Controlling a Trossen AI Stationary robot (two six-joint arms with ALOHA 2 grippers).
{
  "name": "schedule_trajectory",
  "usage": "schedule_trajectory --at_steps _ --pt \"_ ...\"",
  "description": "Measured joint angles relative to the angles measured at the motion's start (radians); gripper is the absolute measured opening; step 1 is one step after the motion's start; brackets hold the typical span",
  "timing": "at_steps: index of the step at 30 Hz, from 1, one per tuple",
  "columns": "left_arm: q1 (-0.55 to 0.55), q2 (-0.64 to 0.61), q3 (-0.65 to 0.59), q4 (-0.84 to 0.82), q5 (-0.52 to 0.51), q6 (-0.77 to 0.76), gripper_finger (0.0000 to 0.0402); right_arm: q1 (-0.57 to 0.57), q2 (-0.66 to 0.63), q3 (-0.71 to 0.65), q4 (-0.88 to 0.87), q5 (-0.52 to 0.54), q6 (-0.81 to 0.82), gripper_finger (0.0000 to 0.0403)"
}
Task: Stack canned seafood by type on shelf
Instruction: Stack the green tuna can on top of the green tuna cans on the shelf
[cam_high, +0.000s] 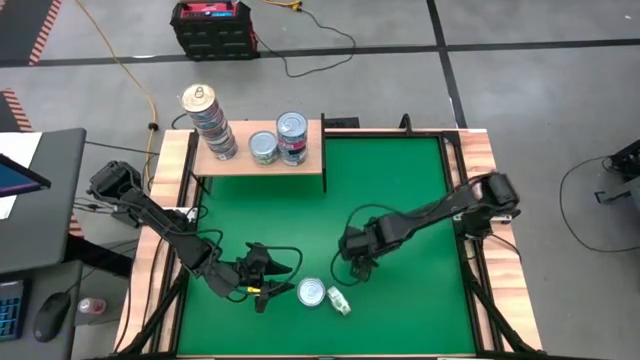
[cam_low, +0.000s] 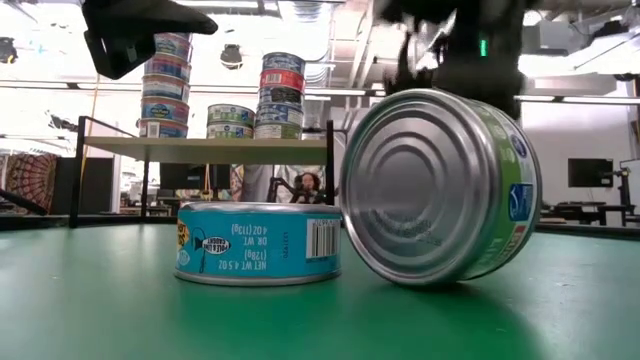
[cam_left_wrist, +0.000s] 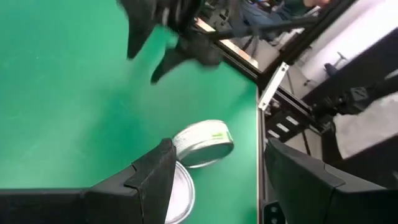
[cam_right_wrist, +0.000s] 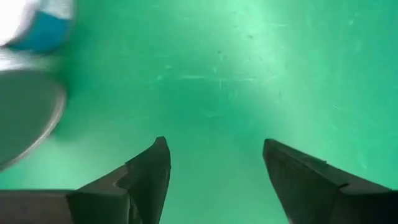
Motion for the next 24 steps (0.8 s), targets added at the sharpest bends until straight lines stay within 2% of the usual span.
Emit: schedule_trajectory --at_steps 4,9,13,17,21,24 --pt "0.005 0.0 0.003 -0.002 0.002 0.0 0.0233 0.045 -0.081 0.018 0.004 -0.003 0.038 0.029" --pt "0.042 0.003 0.003 -0.011 0.057 -0.008 0.0233 0.18 -0.093 0.117 0.035 0.002 0.152 0.029" --pt "0.086 0.003 0.012 -0.071 0.143 0.017 0.0233 0.283 -0.009 0.221 0.066 0.051 0.217 0.029" --pt "0.118 0.004 0.07 -0.216 0.21 0.104 0.0233 0.337 0.102 0.349 0.082 0.147 0.272 0.029" --pt "0.128 0.005 0.108 -0.39 0.141 0.136 0.0233 0.366 0.223 0.468 0.001 0.28 0.371 0.029" --pt "0.129 0.003 0.117 -0.461 0.079 0.074 0.0233 0.382 0.28 0.538 -0.067 0.346 0.446 0.029"
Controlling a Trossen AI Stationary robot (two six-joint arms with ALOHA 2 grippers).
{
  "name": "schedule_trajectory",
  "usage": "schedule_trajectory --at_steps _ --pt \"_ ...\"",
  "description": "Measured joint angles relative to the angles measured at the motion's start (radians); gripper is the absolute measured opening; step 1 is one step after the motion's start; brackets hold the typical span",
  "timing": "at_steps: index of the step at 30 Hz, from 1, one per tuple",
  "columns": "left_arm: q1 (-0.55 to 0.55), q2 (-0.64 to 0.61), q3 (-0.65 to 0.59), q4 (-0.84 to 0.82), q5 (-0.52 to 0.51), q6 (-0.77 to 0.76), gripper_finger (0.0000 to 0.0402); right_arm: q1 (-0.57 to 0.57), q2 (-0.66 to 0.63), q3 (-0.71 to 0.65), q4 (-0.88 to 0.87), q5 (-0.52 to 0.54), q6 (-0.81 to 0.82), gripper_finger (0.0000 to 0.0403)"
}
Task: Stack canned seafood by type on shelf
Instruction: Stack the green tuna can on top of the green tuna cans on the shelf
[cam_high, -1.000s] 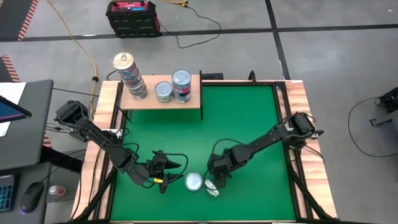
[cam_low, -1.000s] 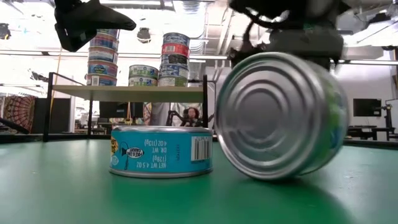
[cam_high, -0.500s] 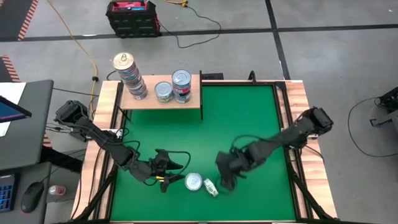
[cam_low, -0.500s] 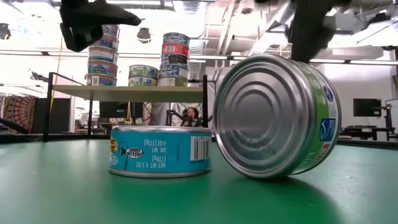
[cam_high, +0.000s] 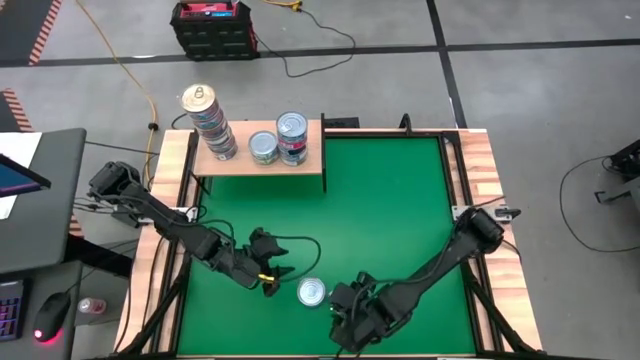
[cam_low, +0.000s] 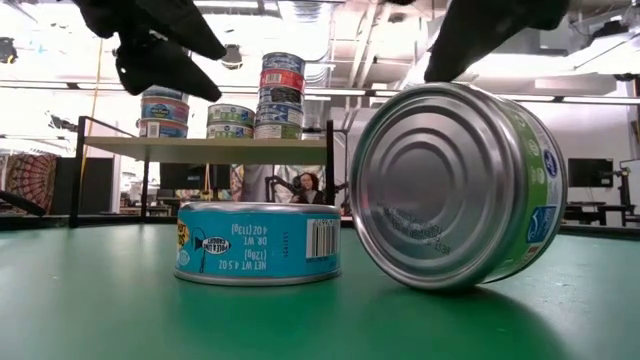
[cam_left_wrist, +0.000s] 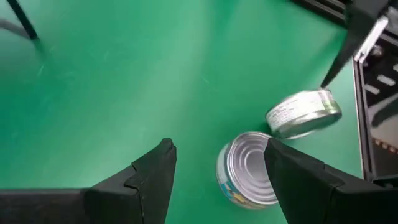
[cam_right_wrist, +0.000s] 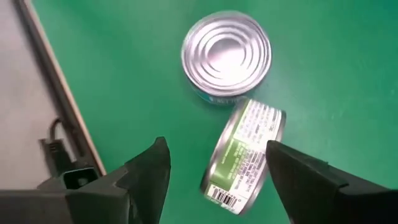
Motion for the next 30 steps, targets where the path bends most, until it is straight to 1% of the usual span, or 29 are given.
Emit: schedule_trajectory --at_steps 4,8,10,13,16,19,22,24,26,27,29,30 --pt "-0.001 0.0 0.0 -0.009 0.021 -0.034 0.0233 0.011 0.046 0.024 -0.022 0.035 0.065 0.029" --pt "-0.001 0.0 0.0 -0.01 0.038 -0.026 0.0233 0.019 0.047 0.012 -0.027 0.054 0.079 0.029" --pt "-0.001 0.0 0.0 -0.009 0.046 -0.028 0.0233 0.017 0.046 0.007 -0.059 0.072 0.09 0.029" --pt "-0.001 0.0 0.0 -0.009 0.07 -0.036 0.0233 0.016 0.048 0.004 -0.116 0.074 0.086 0.029" --pt "-0.001 0.0 0.0 -0.009 0.083 -0.046 0.0233 0.014 0.05 0.001 -0.125 0.065 0.06 0.029" --pt "-0.001 0.0 0.0 -0.009 0.084 -0.045 0.0233 0.014 0.038 0.001 -0.144 0.077 0.019 0.029" --pt "-0.001 0.0 0.0 -0.003 0.095 -0.065 0.0233 0.002 0.022 0.002 -0.191 0.067 0.009 0.029" --pt "-0.001 0.0 0.0 0.038 0.172 -0.082 0.0233 -0.006 -0.007 0.001 -0.211 0.031 -0.001 0.029" --pt "-0.003 0.001 0.0 0.101 0.287 -0.022 0.0233 0.003 -0.044 0.002 -0.187 -0.006 -0.067 0.029" --pt "-0.011 0.011 0.0 0.135 0.324 0.017 0.0233 0.016 -0.055 0.003 -0.172 -0.012 -0.106 0.029" --pt "-0.027 0.041 0.001 0.195 0.349 0.098 0.0233 0.041 -0.059 -0.023 -0.122 -0.023 -0.161 0.029" --pt "-0.036 0.062 0.001 0.218 0.35 0.137 0.0233 0.05 -0.053 -0.043 -0.099 -0.046 -0.176 0.029"
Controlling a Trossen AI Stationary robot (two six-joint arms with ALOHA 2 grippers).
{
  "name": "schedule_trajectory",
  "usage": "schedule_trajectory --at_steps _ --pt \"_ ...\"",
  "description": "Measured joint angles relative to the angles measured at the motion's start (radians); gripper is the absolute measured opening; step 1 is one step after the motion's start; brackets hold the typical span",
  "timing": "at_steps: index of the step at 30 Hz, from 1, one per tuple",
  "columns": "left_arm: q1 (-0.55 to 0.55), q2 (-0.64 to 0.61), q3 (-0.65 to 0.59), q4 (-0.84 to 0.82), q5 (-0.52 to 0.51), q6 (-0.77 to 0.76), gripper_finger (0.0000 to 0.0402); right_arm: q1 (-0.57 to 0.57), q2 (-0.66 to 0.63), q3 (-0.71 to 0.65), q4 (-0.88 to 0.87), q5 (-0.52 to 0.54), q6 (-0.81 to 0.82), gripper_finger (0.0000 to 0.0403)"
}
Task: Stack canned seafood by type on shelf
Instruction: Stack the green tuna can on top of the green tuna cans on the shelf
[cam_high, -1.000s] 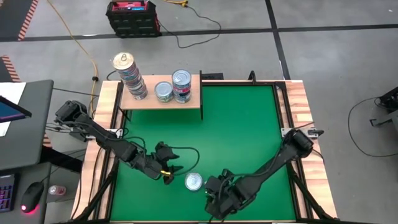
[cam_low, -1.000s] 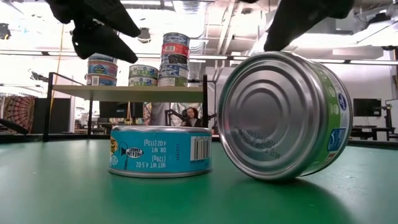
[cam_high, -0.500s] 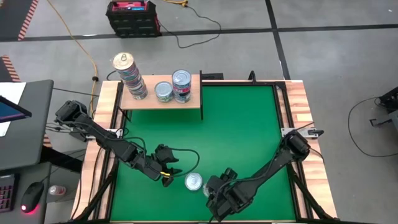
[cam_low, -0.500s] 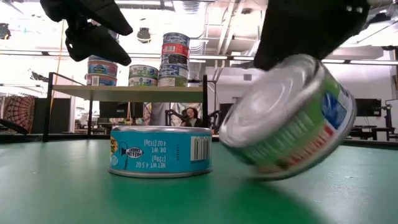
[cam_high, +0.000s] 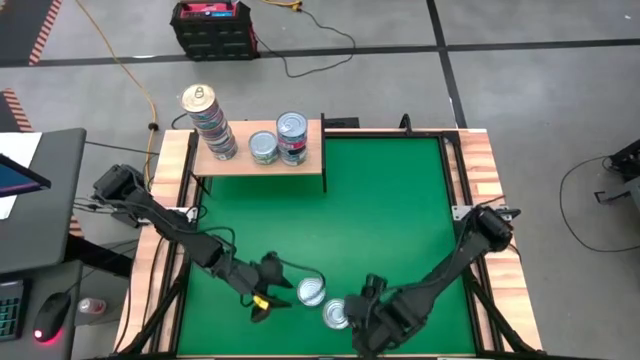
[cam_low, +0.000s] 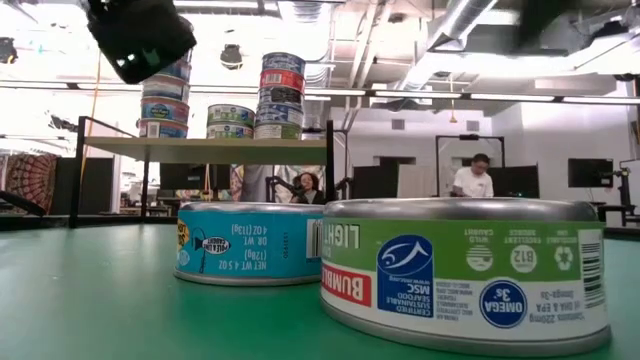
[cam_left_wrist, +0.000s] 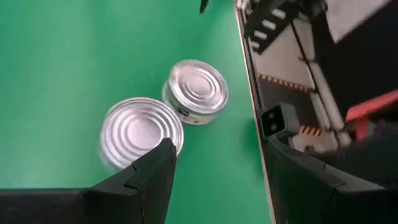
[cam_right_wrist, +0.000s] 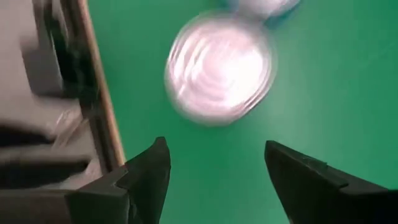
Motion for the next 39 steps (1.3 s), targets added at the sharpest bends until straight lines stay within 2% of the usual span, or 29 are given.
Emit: schedule_trajectory --at_steps 3,7,10,15,23,28,33,39 --pt "-0.008 0.074 0.0 0.101 -0.001 0.056 0.0233 0.011 0.008 -0.094 0.105 -0.1 0.016 0.029" --pt "-0.004 0.184 0.0 0.243 -0.039 0.106 0.0233 0.019 0.006 -0.174 0.22 -0.109 0.069 0.029" --pt "0.004 0.265 0.043 0.263 -0.053 0.176 0.0233 0.022 0.005 -0.231 0.271 -0.116 0.085 0.029" --pt "0.018 0.384 0.178 0.189 -0.007 0.348 0.0233 0.014 0.005 -0.304 0.357 -0.124 0.078 0.029" --pt "0.019 0.494 0.378 -0.098 -0.065 0.564 0.0233 -0.01 0.004 -0.357 0.433 -0.129 0.043 0.029" --pt "0.032 0.502 0.383 -0.101 -0.087 0.601 0.0233 -0.028 0.004 -0.357 0.464 -0.13 -0.023 0.029" --pt "0.069 0.529 0.383 -0.109 0.001 0.598 0.0233 -0.076 0.004 -0.357 0.499 -0.143 -0.082 0.029" --pt "0.078 0.529 0.383 -0.131 0.001 0.628 0.0233 -0.124 0.004 -0.357 0.512 -0.145 -0.127 0.029"
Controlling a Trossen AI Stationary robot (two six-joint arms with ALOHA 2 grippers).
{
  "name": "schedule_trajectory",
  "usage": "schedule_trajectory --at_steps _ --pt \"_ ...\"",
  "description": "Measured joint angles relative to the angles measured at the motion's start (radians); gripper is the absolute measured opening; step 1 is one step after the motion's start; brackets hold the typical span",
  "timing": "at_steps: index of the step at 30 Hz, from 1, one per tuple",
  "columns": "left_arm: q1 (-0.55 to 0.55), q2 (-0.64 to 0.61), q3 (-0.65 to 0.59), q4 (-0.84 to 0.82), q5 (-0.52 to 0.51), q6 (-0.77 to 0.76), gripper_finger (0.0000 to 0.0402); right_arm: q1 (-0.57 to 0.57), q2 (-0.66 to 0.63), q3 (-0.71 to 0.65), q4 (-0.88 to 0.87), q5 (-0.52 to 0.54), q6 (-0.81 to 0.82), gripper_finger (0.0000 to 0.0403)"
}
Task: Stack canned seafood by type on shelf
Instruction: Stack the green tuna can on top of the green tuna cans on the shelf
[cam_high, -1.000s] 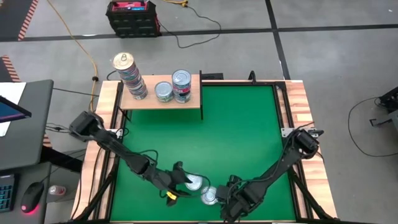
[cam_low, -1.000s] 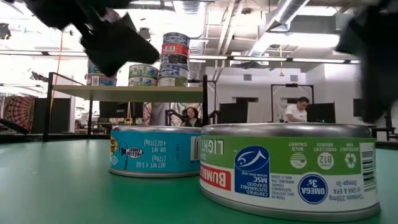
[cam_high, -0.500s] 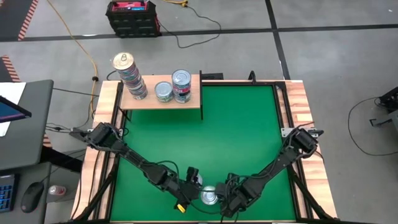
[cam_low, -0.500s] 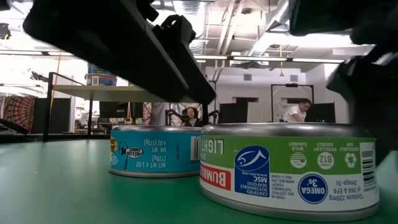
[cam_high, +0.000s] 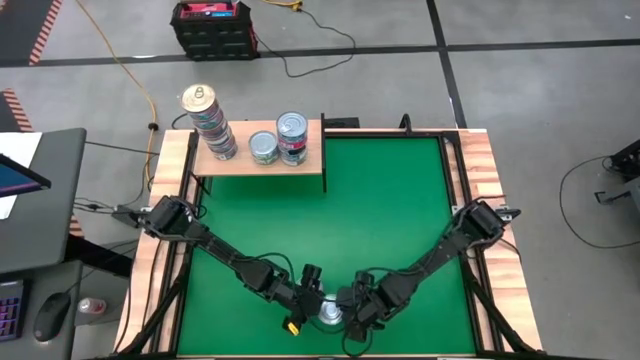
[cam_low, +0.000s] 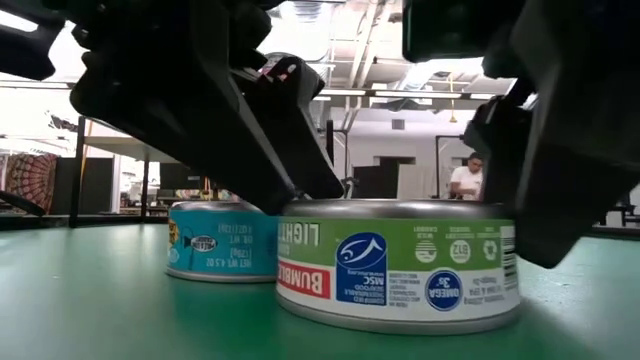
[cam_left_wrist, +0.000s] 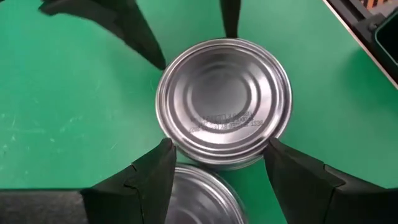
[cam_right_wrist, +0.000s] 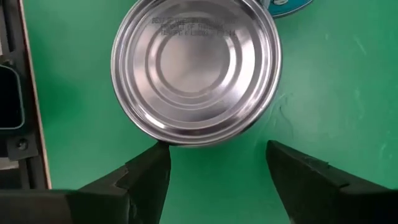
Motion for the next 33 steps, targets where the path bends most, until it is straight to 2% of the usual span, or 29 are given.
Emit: schedule_trajectory --at_steps 3,12,18,21,28,33 --pt "0.001 0.0 0.0 -0.011 -0.017 0.009 0.0233 -0.022 -0.001 0.0 -0.002 0.002 -0.027 0.029" --pt "0.002 -0.012 0.0 -0.098 -0.203 -0.075 0.0233 -0.068 -0.088 0.0 0.007 0.122 -0.025 0.029" --pt "0.028 -0.057 0.0 -0.2 -0.234 -0.169 0.0233 -0.097 -0.137 0.005 -0.009 0.164 -0.072 0.029" --pt "0.041 -0.074 -0.001 -0.216 -0.194 -0.177 0.0233 -0.107 -0.135 0.005 -0.045 0.135 -0.083 0.029" --pt "0.121 -0.073 -0.001 -0.237 0.0 -0.248 0.0233 -0.102 -0.136 0.0 -0.224 0.12 -0.071 0.029" --pt "0.217 -0.076 -0.001 -0.278 0.141 -0.252 0.0233 -0.123 -0.163 -0.099 -0.144 0.013 -0.08 0.029"
